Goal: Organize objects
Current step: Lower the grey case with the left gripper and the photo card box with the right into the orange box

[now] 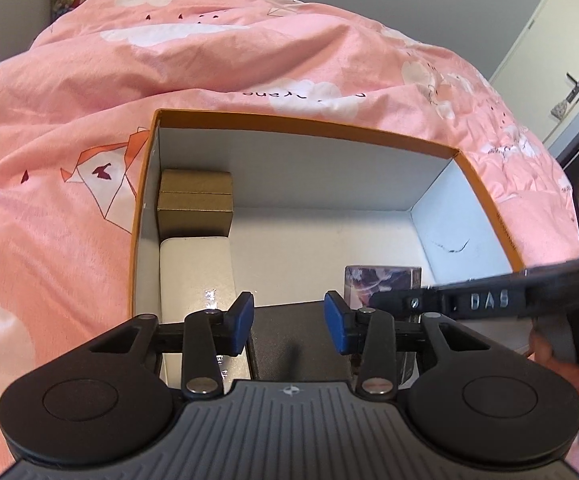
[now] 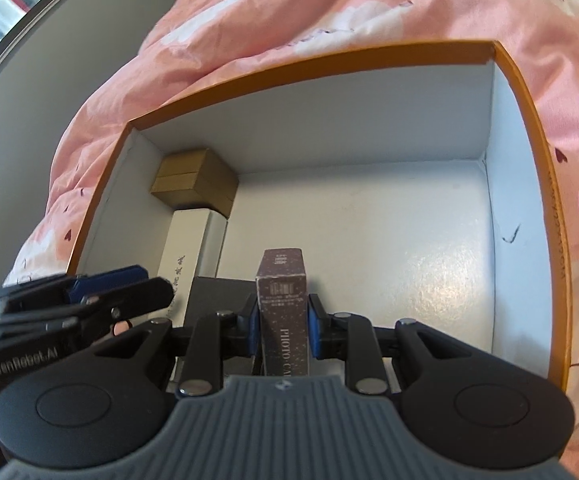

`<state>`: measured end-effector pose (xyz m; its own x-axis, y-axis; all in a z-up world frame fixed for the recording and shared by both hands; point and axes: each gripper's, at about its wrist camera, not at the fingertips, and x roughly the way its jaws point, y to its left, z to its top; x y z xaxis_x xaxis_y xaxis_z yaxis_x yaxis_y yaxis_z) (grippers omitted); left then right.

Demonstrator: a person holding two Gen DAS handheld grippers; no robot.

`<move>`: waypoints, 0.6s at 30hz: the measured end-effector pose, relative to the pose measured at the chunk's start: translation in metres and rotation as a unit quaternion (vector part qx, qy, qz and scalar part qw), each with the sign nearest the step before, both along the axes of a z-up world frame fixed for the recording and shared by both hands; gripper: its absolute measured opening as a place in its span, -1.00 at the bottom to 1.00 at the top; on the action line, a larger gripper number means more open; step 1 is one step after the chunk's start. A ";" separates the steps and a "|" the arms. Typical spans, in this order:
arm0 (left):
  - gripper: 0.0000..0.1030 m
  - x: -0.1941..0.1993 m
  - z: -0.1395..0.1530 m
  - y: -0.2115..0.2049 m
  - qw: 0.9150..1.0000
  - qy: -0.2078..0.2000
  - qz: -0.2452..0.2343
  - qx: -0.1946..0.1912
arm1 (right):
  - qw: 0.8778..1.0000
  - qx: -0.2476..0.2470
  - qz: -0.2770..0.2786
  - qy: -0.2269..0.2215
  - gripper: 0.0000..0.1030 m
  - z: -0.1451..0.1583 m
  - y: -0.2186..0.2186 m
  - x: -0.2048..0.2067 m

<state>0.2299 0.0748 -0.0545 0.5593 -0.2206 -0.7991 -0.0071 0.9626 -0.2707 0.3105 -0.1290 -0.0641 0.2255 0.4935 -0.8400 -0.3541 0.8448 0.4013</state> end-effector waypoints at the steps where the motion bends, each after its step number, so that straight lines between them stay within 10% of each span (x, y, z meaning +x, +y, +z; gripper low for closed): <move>1: -0.09 0.000 -0.001 -0.002 1.000 0.001 -0.003 0.005 | 1.000 0.001 -0.002 0.008 -0.52 -0.001 -0.002 0.004; 18: -0.03 0.001 -0.018 -0.015 0.998 0.028 -0.038 0.033 | 0.995 -0.096 0.036 0.016 -0.25 -0.019 0.012 0.022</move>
<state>0.2305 0.0595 -0.0730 0.4967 -0.2068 -0.8429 0.0524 0.9766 -0.2087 0.3327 -0.1175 -0.0835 0.1677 0.3372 -0.9264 -0.4055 0.8801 0.2469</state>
